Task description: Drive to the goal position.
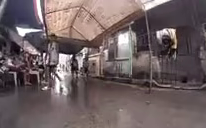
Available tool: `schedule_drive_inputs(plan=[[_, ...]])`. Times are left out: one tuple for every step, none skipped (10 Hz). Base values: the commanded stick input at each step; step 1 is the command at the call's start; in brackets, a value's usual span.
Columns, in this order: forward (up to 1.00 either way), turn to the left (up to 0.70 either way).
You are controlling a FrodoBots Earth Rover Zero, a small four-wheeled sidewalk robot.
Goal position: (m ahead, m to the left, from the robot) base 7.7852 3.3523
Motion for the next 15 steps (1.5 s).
schedule_drive_inputs(plan=[[0.99, 0.4], [0.23, 0.86], [0.0, 1.0], [0.0, 1.0], [0.0, 1.0], [0.57, 0.42], [0.99, 0.0], [0.99, 0.0], [0.99, 0.0], [0.99, 0.0], [0.99, 0.0], [0.99, 0.0], [0.99, 0.0], [0.99, 0.0], [0.99, 0.0]])
